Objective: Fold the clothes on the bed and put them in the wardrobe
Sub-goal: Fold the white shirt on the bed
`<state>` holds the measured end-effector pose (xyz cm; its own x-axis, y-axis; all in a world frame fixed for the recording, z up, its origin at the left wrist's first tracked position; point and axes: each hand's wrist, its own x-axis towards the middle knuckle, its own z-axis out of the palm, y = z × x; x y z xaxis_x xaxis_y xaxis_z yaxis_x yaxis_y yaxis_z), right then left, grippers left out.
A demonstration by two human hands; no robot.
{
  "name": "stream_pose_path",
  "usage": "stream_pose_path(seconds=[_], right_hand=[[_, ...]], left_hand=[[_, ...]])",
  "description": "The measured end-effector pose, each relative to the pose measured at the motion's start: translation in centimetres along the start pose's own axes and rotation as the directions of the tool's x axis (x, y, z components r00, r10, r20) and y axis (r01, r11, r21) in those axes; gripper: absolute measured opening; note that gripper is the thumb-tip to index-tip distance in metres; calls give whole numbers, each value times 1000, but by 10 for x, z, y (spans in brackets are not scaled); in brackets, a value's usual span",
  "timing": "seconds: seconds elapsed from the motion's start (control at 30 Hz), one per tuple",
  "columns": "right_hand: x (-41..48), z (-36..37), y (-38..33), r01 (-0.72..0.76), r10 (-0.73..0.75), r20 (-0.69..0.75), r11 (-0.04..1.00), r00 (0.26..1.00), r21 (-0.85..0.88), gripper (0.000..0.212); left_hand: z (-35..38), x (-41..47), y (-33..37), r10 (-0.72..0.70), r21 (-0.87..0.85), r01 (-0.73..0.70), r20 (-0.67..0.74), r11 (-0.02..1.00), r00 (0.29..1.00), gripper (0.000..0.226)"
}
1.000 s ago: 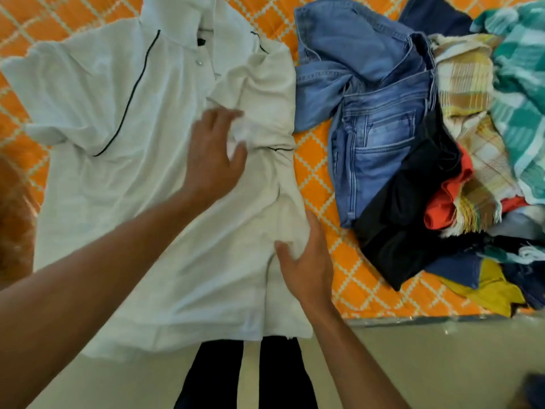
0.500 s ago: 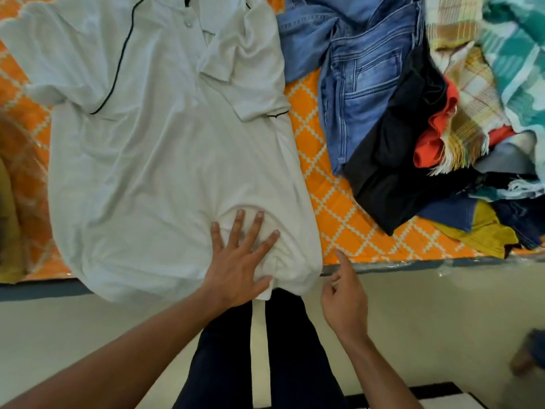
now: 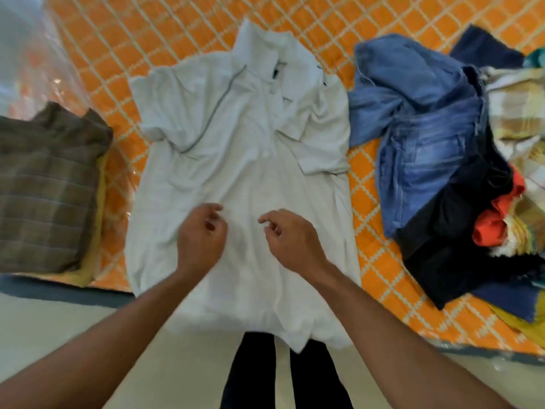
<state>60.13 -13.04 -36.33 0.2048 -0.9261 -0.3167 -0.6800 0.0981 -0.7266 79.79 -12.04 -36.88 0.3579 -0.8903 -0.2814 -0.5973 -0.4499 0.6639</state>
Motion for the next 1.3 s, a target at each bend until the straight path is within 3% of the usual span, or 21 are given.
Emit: stream_pose_path(seconds=[0.07, 0.13, 0.3, 0.4, 0.47, 0.57, 0.63, 0.7, 0.83, 0.9, 0.97, 1.07, 1.2, 1.3], right_hand=[[58, 6, -29, 124, -124, 0, 992, 992, -26, 27], [117, 11, -59, 199, -198, 30, 978, 980, -62, 38], [250, 23, -115, 248, -230, 113, 952, 967, -179, 71], [298, 28, -130, 254, -199, 228, 935, 953, -246, 82], [323, 34, -138, 287, -206, 282, 914, 937, -288, 82], [357, 47, -154, 325, -202, 319, 857, 926, -401, 77], [373, 54, -167, 372, -238, 319, 798, 917, -473, 58], [385, 64, -182, 414, -329, 253, 772, 910, -482, 33], [390, 72, -207, 438, -449, -15, 877, 893, -197, 10], [393, 74, -212, 426, -432, -80, 901, 898, -81, 17], [391, 76, -214, 372, -371, -88, 928, 924, -10, 22], [388, 78, -214, 186, -210, 62, 944, 976, 271, 19], [383, 70, -207, -56, -65, 162, 762, 985, 645, 25], [373, 45, -180, -193, 87, 176, 598, 981, 778, 19]], left_hand=[[-22, 58, -4, -92, 29, 94, -72, 995, 993, 31], [-39, 104, -7, -119, 73, 121, -40, 990, 992, 48], [-47, 178, 1, -39, 180, 44, -32, 983, 999, 74], [-44, 203, 7, -167, 51, 172, -89, 984, 982, 79], [-44, 215, 6, -287, -111, 274, -130, 955, 949, 74], [-45, 228, 5, -281, -221, 231, -236, 948, 930, 30], [-49, 233, 2, -249, -251, 168, -337, 953, 908, 15], [-57, 240, -4, -256, -299, 130, -435, 945, 863, 16], [-68, 249, 2, -197, -320, -13, -616, 947, 763, 23], [-73, 251, 13, -188, -332, -67, -676, 941, 712, 27], [-78, 251, 22, -164, -332, -124, -718, 935, 677, 29], [-74, 249, 29, -119, -268, -109, -707, 957, 697, 35], [-59, 230, 27, 273, -21, -370, -637, 929, 721, 37], [-44, 213, 36, 461, 85, -482, -477, 872, 748, 39]])
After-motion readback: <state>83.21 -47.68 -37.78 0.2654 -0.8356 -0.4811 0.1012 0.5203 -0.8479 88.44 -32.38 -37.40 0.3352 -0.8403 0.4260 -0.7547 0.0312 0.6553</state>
